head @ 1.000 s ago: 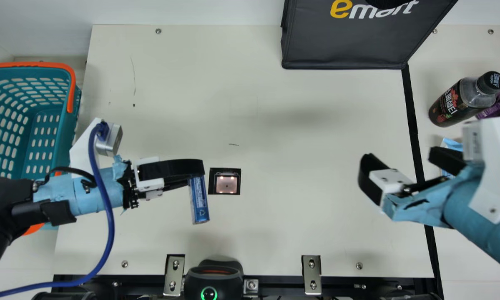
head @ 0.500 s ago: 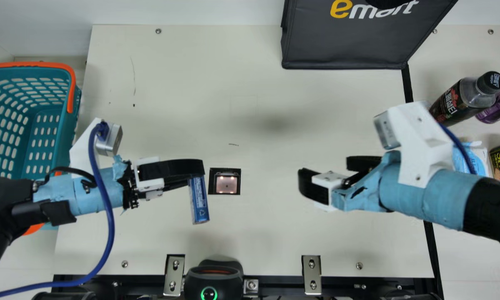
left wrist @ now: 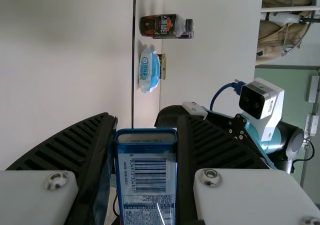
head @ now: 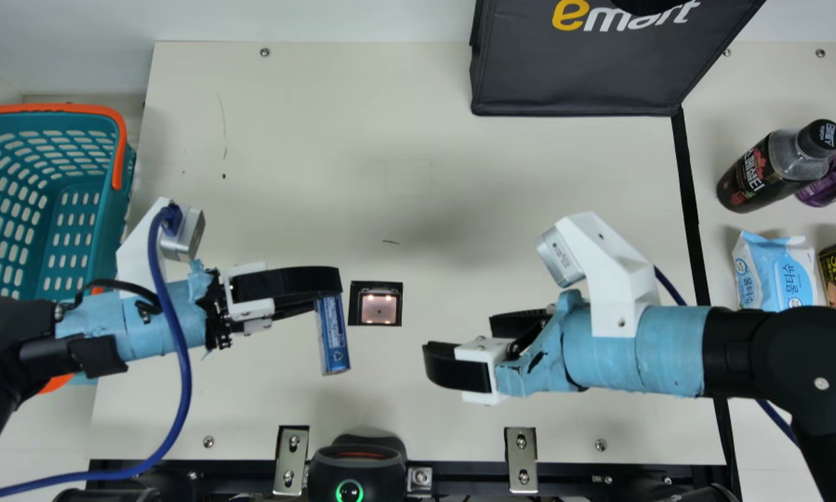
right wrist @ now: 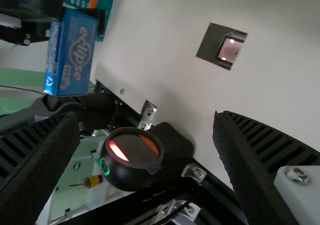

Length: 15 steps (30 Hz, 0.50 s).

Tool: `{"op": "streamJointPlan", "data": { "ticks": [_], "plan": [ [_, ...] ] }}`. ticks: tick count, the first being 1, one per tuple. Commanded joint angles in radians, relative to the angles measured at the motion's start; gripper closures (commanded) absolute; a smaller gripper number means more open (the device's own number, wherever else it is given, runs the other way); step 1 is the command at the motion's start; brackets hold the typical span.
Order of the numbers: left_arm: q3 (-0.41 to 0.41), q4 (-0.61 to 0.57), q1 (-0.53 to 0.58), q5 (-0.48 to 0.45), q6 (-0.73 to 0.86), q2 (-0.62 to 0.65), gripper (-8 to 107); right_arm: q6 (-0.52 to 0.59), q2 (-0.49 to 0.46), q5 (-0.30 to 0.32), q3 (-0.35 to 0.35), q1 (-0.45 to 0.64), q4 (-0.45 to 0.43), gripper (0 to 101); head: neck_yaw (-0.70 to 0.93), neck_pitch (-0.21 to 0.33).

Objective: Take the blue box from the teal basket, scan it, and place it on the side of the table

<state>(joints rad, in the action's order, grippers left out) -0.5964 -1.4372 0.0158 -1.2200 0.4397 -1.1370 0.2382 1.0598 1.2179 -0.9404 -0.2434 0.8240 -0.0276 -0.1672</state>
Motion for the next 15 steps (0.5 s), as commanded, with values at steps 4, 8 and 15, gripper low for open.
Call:
{"op": "streamJointPlan", "data": {
  "ticks": [4,8,15],
  "plan": [
    [0.0,0.0,0.0,0.0,0.0,0.0,107,0.028,0.006,0.002,0.031,0.005,0.101,6,0.0,0.029],
    [0.0,0.0,0.0,0.0,0.0,0.0,107,0.044,-0.006,0.002,0.066,0.015,0.165,6,0.0,0.029],
    [0.0,0.0,0.0,0.0,0.0,0.0,107,0.036,-0.069,0.002,0.129,0.032,0.258,6,0.0,0.029]
  ]
}}
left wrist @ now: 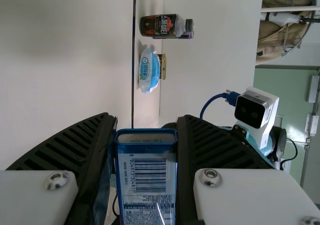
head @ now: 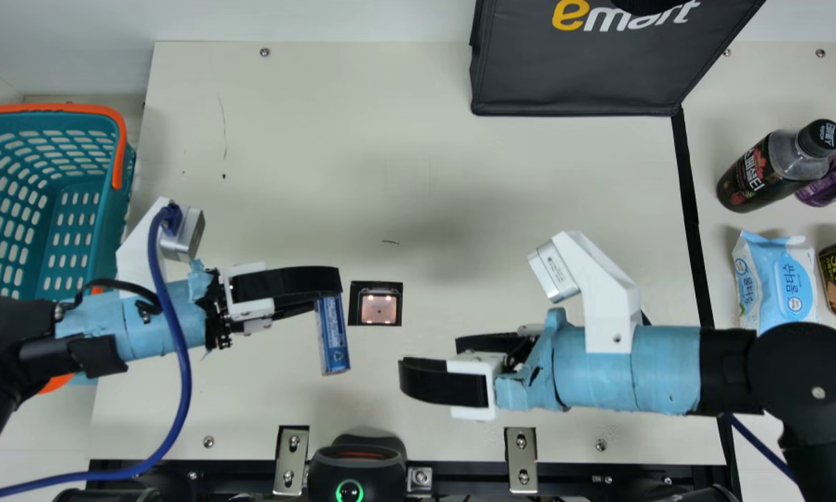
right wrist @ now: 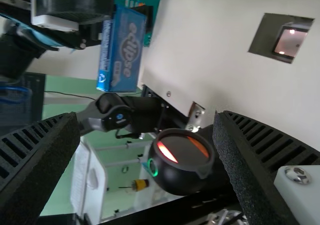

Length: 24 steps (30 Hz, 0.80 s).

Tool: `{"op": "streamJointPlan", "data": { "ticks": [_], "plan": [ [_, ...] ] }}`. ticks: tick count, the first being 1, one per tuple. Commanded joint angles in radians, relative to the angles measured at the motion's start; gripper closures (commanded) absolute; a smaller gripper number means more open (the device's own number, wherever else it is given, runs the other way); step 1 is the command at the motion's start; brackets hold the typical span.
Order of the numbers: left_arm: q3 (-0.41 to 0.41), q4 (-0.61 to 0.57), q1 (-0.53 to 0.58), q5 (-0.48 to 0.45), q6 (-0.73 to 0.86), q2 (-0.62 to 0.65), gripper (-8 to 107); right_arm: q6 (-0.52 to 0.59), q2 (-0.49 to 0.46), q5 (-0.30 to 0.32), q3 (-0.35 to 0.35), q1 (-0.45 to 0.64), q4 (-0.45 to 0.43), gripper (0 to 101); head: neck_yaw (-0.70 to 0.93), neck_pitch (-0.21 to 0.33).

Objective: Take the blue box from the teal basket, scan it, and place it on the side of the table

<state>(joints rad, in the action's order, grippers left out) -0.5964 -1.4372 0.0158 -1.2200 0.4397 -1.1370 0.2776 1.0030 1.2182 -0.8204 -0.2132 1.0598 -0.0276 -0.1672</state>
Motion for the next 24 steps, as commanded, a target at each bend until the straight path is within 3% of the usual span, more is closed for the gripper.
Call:
{"op": "streamJointPlan", "data": {
  "ticks": [1,11,24],
  "plan": [
    [0.0,0.0,0.0,0.0,0.0,0.0,107,-0.006,-0.023,0.002,0.018,0.004,0.035,6,0.0,0.029],
    [0.0,0.0,0.0,0.0,0.0,0.0,107,-0.001,-0.077,0.002,0.105,0.023,0.153,6,0.0,0.029],
    [-0.005,0.001,0.002,0.0,-0.009,0.003,107,0.081,-0.016,0.002,0.151,0.028,0.233,6,0.0,0.029]
  ]
}}
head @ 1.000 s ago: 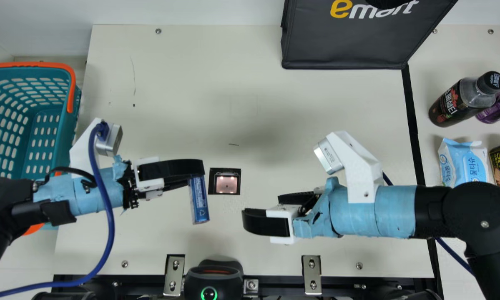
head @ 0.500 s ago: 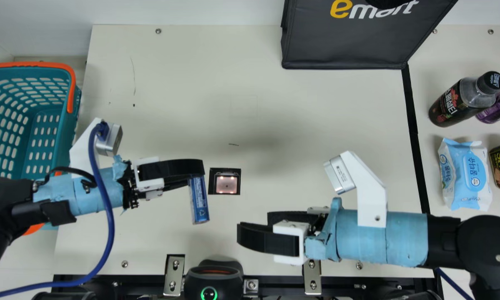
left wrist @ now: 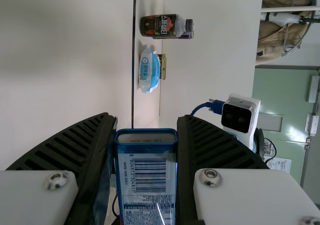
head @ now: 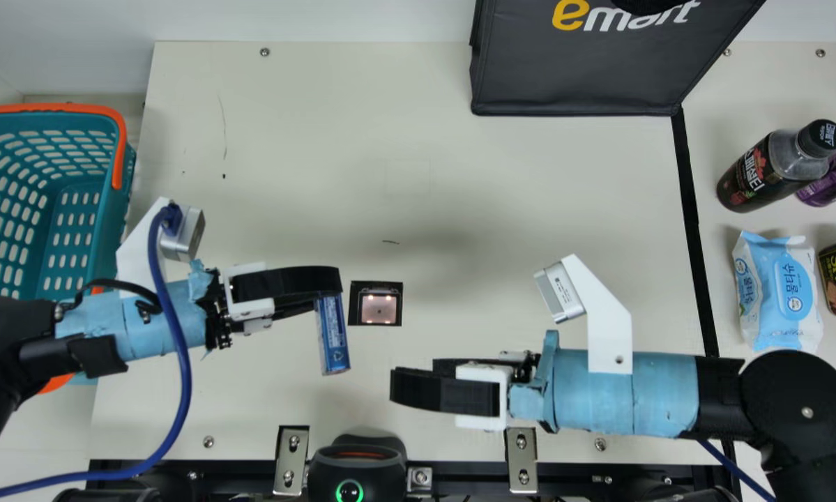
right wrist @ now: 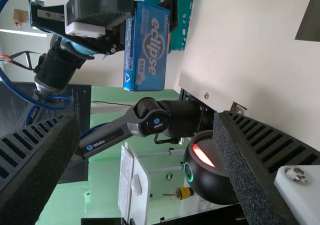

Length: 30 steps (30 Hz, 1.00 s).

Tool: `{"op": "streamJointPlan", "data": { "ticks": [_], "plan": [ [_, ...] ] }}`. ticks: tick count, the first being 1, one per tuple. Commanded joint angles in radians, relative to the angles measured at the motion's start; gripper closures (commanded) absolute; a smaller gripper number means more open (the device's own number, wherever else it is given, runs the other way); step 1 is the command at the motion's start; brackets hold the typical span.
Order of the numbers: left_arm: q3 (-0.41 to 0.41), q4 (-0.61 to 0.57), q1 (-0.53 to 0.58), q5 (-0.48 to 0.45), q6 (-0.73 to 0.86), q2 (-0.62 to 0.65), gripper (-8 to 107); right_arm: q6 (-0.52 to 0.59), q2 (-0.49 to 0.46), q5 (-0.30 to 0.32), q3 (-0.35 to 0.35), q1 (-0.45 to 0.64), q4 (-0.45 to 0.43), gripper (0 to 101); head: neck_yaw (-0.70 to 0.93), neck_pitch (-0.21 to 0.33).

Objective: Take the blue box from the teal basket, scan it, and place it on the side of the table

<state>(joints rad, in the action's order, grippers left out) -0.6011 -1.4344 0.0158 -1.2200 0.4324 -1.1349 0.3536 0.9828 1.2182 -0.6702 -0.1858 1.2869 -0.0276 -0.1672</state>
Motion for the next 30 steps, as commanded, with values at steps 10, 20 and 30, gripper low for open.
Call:
{"op": "streamJointPlan", "data": {
  "ticks": [10,20,30],
  "plan": [
    [0.011,-0.082,0.037,0.0,0.013,-0.018,107,0.036,0.044,0.002,-0.002,0.0,0.022,6,0.0,0.029],
    [0.011,-0.084,0.037,0.0,0.013,-0.018,107,0.064,0.088,0.002,-0.007,-0.01,0.047,6,0.0,0.029],
    [0.011,-0.084,0.037,0.0,0.013,-0.018,107,0.097,0.156,0.002,-0.035,-0.031,0.079,6,0.0,0.029]
  ]
}}
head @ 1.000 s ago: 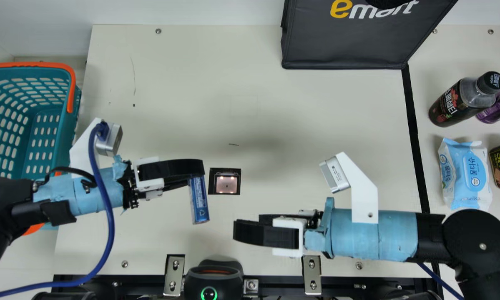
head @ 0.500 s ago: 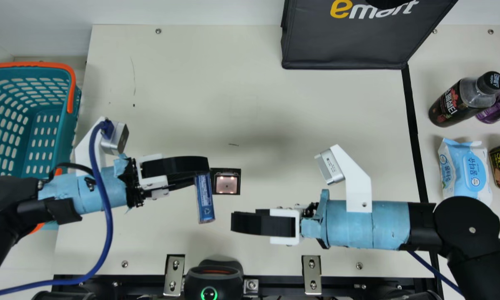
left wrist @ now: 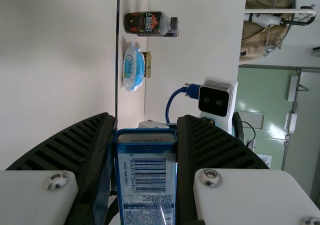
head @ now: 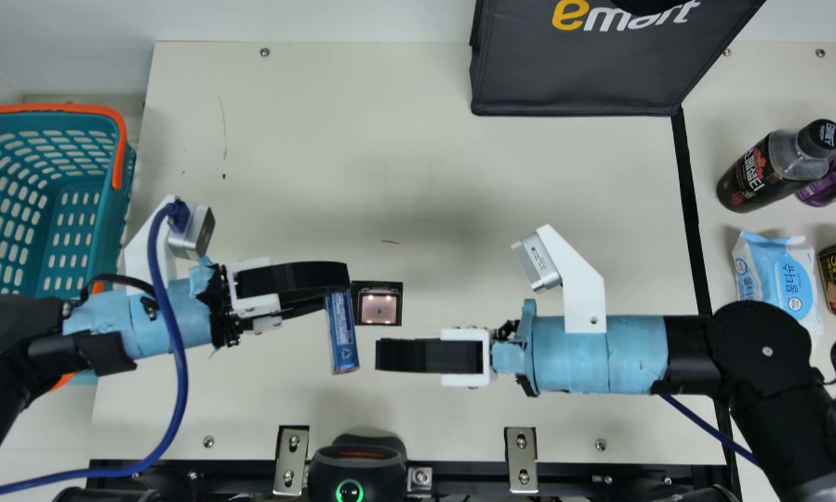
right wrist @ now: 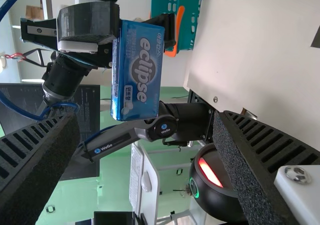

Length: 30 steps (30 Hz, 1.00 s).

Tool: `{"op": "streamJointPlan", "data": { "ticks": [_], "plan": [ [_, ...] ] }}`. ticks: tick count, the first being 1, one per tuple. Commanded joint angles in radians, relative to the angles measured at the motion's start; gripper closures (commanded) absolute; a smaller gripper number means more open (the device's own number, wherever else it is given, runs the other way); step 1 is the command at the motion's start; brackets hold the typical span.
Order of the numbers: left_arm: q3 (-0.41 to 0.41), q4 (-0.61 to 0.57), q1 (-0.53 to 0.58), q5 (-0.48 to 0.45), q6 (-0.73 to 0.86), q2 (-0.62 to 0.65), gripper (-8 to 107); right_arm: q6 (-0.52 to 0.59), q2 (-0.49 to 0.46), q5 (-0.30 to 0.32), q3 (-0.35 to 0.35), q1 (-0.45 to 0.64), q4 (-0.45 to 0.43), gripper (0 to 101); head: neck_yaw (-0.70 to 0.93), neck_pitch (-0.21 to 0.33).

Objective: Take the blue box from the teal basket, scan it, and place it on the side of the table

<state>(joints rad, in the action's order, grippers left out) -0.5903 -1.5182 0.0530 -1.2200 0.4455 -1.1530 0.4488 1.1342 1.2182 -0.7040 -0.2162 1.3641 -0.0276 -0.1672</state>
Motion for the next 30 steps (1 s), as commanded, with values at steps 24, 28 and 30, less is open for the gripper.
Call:
{"op": "streamJointPlan", "data": {
  "ticks": [24,28,30],
  "plan": [
    [0.0,0.0,0.0,0.0,0.0,0.0,107,0.038,0.134,0.002,-0.078,-0.073,0.018,6,0.0,0.029],
    [0.0,0.0,0.0,0.0,0.0,0.0,107,0.041,0.152,0.002,-0.091,-0.091,0.012,6,0.0,0.029],
    [0.0,0.0,0.0,0.0,0.0,0.0,107,0.041,0.159,0.002,-0.097,-0.099,0.009,6,0.0,0.029]
  ]
}}
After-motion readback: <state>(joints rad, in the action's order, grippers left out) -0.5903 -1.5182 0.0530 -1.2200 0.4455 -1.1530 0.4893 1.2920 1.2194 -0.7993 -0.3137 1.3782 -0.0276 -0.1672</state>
